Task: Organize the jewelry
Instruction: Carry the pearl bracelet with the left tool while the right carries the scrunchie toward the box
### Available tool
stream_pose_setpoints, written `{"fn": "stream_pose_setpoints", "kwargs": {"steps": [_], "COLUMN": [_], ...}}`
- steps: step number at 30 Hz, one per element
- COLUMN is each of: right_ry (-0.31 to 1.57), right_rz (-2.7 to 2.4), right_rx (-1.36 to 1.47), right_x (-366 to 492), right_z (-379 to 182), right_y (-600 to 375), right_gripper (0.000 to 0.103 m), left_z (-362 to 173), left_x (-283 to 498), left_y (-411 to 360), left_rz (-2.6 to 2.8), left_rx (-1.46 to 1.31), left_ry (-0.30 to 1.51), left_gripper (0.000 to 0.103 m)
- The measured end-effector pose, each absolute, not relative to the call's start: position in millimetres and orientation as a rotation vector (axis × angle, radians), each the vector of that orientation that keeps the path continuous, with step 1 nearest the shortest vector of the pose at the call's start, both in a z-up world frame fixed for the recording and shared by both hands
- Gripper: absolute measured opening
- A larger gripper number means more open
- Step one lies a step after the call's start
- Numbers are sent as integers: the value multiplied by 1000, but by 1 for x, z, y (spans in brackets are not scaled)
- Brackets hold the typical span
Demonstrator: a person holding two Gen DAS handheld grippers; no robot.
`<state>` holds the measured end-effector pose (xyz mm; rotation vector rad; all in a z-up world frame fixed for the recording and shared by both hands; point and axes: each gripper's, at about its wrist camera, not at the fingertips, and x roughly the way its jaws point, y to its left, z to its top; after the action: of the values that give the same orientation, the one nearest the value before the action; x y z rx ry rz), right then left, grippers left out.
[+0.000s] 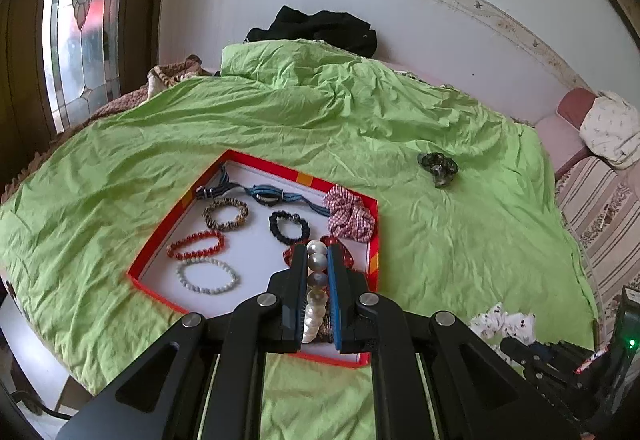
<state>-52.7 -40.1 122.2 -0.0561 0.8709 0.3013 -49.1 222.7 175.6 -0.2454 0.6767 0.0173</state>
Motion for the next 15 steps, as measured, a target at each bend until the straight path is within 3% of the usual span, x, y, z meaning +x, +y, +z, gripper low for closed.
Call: {"fn": "stream_pose_setpoints", "kwargs": {"steps": [15], "right_ry": [891], "right_rz": [257], "right_rx": [-71], "right_x": [-33], "right_z": [119], "right_y": [-43], "right_gripper": [14], "left_z": [168], "left_x": [2], "left_y": [194], "left_rz": [21], "left_rx": [-89], "left_ry": [660], "left_gripper": [9]}}
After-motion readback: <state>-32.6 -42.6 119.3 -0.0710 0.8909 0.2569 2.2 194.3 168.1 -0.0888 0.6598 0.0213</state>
